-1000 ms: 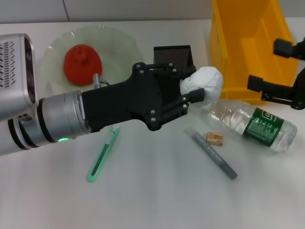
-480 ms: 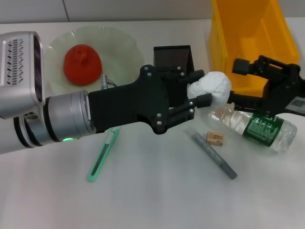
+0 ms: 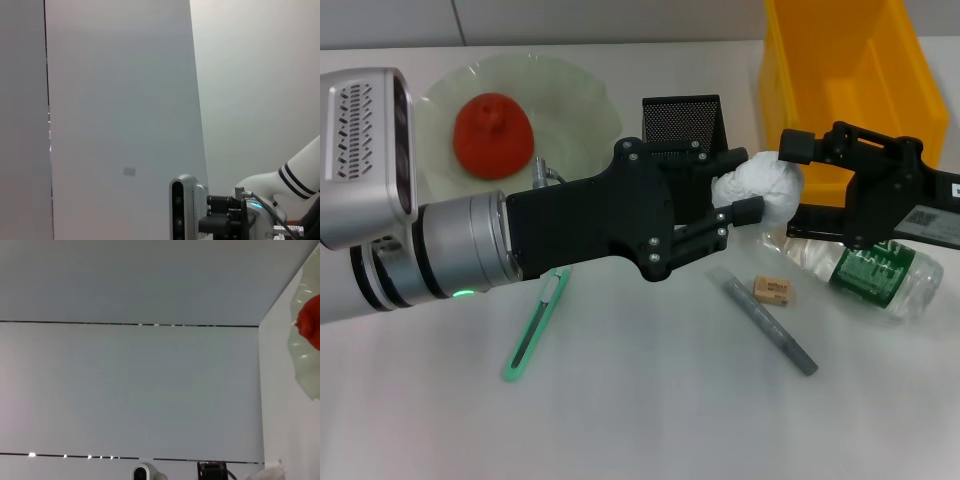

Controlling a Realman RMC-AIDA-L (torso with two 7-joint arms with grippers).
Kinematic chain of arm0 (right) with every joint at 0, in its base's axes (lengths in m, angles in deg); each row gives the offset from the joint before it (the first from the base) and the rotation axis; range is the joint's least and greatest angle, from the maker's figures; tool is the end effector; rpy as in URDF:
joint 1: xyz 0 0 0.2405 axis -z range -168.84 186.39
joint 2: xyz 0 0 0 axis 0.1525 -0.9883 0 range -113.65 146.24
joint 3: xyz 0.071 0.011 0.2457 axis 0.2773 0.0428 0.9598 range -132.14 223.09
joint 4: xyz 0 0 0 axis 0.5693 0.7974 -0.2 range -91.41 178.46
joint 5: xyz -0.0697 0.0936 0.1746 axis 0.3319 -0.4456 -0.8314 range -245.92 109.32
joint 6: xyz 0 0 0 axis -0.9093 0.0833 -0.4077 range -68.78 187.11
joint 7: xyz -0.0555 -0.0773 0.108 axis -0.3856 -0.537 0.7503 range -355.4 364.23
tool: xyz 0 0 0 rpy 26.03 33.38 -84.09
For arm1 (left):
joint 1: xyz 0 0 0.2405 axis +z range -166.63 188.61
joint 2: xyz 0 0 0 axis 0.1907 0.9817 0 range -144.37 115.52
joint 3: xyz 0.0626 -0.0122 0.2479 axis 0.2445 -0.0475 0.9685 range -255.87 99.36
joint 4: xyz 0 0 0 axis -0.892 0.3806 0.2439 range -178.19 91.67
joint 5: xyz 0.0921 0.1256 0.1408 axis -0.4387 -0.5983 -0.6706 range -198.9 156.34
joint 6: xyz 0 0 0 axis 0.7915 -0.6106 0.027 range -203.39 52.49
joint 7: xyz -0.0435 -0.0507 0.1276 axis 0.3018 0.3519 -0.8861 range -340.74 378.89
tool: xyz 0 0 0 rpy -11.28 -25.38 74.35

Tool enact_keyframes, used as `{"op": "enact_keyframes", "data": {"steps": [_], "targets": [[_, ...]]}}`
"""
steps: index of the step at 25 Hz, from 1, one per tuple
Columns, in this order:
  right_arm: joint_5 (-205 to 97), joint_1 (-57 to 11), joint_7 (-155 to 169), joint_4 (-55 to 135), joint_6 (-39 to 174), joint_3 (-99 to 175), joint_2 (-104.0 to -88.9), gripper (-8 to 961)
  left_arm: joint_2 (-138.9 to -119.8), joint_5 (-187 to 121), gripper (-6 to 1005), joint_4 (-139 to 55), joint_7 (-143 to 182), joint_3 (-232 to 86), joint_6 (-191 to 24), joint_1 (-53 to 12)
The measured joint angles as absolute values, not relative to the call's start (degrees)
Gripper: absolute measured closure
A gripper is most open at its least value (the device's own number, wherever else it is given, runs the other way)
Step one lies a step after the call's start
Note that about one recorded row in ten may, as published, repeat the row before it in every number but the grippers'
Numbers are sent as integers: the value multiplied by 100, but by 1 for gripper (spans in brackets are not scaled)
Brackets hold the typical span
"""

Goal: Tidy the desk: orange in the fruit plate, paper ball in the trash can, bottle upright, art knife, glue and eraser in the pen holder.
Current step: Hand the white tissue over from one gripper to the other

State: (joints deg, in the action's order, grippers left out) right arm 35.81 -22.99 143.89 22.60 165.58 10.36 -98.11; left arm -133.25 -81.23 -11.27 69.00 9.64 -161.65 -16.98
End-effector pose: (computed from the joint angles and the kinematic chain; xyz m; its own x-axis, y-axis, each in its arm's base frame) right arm 0.2448 0.3001 0.0159 -0.1232 -0.9704 -0.2079 -0.6794 -0.0702 0.7304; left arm -0.1773 0.2999 -0.0575 0.6572 -0.0922 0.7481 0.0576 -0.9834 -0.1718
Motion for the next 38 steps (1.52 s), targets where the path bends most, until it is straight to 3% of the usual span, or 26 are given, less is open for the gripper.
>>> {"op": "enact_keyframes", "data": {"steps": [38], "targets": [[3574,-2224,14249,2270,16650,1032,-9803,150,-13323,-8118,623,-1127,6899,963,-16044,-1670]]}}
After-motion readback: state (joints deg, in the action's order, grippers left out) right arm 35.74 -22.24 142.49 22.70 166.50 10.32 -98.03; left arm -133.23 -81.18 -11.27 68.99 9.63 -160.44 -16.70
